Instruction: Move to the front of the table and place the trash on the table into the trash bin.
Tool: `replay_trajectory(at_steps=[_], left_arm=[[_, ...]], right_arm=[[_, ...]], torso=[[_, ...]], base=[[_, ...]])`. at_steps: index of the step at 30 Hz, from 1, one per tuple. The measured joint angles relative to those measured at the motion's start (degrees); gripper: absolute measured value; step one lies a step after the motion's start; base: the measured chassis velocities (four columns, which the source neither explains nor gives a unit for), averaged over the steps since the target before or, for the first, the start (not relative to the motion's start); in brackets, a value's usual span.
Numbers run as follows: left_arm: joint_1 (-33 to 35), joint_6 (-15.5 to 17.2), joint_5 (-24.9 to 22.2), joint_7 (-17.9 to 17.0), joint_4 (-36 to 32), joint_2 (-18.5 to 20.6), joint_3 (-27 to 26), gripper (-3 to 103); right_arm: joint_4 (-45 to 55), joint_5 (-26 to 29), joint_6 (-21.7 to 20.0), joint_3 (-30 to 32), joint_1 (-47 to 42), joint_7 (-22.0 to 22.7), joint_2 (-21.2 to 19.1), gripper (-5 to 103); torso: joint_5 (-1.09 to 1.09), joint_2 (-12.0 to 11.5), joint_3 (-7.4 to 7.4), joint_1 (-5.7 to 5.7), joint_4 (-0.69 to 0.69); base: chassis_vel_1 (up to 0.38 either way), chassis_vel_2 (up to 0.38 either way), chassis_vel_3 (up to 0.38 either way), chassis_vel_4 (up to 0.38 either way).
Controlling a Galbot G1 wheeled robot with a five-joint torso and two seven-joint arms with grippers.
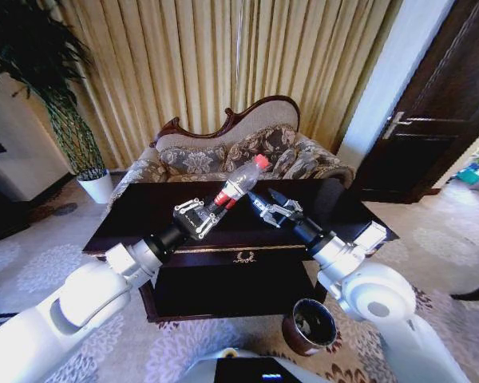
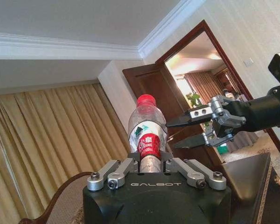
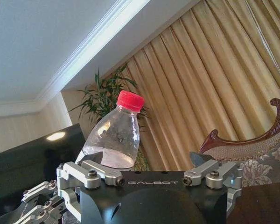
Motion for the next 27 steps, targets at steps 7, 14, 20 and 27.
replay_trajectory(at_steps=[7, 14, 20, 27], left_arm=[[-0.1, 0.0, 0.0, 0.2, 0.1, 0.4, -0.4, 20], [0.1, -0.3, -0.1, 0.4, 0.7, 0.6, -1.5, 20], [0.3, -0.4, -0.2, 0.4, 0.9, 0.6, -1.6, 20], [0.0, -0.4, -0.1, 0.8, 1.7, 0.5, -0.9, 20]], right_arm=[[0.0, 0.0, 0.0, 0.3, -0.5, 0.0, 0.1, 100], [0.0, -0.1, 0.0, 0.6, -0.6, 0.0, 0.3, 100], [0.0, 0.0, 0.0, 1.0, -0.7, -0.1, 0.3, 100], [0.0, 0.2, 0.0, 1.2, -0.9, -0.2, 0.4, 100]], torso=[[0.00, 0.0, 0.00, 0.00, 0.00], [0.00, 0.0, 0.00, 0.00, 0.00], [0.00, 0.0, 0.00, 0.00, 0.00], [0.00, 0.0, 0.00, 0.00, 0.00]], base=[[0.000, 0.000, 0.000, 0.000], [0.000, 0.000, 0.000, 0.000], [0.000, 0.000, 0.000, 0.000], [0.000, 0.000, 0.000, 0.000]])
